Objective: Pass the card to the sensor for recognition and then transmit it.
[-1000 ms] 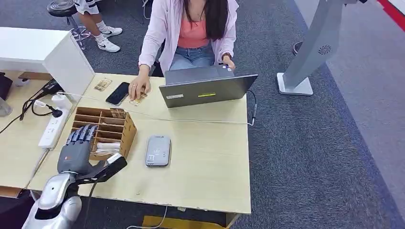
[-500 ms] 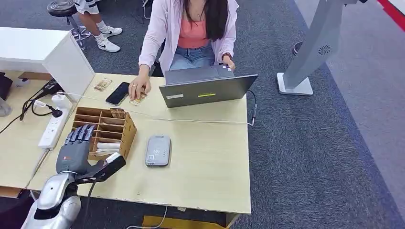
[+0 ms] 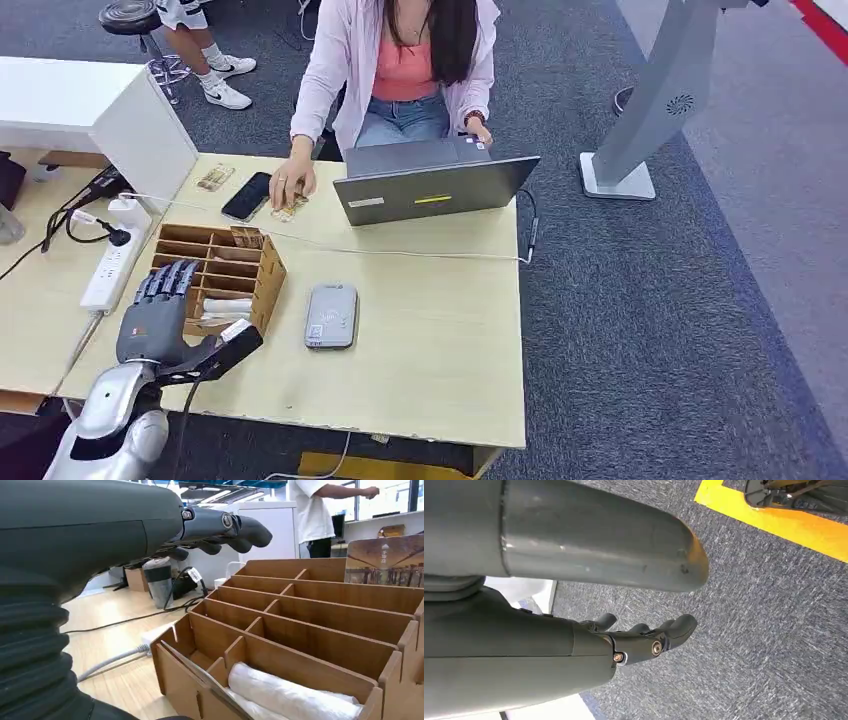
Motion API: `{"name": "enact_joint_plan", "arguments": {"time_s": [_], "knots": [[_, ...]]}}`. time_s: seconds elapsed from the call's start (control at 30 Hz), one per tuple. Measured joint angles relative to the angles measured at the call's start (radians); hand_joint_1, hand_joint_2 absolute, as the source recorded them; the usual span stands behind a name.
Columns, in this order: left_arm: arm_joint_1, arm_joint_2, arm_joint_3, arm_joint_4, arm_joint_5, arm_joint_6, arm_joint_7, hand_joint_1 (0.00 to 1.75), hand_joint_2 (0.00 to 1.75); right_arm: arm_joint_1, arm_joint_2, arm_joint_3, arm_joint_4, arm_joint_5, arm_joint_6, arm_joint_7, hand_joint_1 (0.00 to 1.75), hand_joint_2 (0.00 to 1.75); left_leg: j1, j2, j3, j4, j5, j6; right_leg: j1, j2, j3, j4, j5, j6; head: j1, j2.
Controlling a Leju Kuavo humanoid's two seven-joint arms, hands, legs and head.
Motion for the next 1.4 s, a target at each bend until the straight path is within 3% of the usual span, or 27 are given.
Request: {"name": "enact_joint_plan", "arguments": {"time_s": [1.4], "knots": [[0.000, 0.000, 0.000, 0.000, 0.000, 0.000, 0.000, 0.00, 1.75, 0.000, 0.000, 0.000, 0.000, 0.000, 0.000, 0.000, 0.00, 0.00, 0.000, 0.000, 0.000, 0.000, 0.000, 0.000, 0.000, 0.000, 0.000, 0.000, 0.000, 0.000, 0.000, 0.000]]}}
